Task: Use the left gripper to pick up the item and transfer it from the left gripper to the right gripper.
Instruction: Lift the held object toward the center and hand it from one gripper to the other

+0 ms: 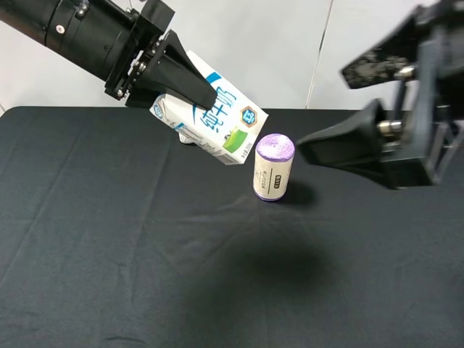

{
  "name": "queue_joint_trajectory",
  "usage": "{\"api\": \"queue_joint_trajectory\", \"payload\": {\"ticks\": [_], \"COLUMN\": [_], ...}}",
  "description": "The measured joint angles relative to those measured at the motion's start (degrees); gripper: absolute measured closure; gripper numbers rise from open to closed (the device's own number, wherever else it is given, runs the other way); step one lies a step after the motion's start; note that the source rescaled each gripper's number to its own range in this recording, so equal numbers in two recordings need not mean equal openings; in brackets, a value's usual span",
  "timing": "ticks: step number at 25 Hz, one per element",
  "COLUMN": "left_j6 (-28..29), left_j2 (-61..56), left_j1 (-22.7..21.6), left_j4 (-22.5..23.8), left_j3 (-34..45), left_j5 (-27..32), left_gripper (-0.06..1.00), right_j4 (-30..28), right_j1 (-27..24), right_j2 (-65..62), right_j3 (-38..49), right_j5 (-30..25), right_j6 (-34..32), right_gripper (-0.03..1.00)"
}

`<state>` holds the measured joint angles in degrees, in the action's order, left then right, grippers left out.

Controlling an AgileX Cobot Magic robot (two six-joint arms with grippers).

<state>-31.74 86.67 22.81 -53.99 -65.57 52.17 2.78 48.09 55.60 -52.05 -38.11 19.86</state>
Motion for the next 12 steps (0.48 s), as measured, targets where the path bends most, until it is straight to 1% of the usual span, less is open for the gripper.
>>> {"api": "queue_joint_trajectory", "payload": {"ticks": [4,8,12], "left_j6": [1.0,1.5,1.5], "left_j2": [0.0,0.0,0.0], "left_j1": [0.0,0.0,0.0], "left_j4": [0.0,-0.3,-2.9], "left_j3": [0.0,0.0,0.0], "left_j5": [-1.8,-2.8,-3.4], "left_gripper": [0.94,0.94,0.94], "right_j4": [-3.8,-7.6,-8.2], "right_j1": [2.4,3.2,3.2], "right_j2": [3.1,5.8,9.0], "right_j3": [-0.3,-0.3,-0.6], "right_j5": [3.6,7.2,10.2], "right_j6": [-2.6,-5.0,-6.4], "right_gripper": [-0.03,-0.03,-0.03]}}
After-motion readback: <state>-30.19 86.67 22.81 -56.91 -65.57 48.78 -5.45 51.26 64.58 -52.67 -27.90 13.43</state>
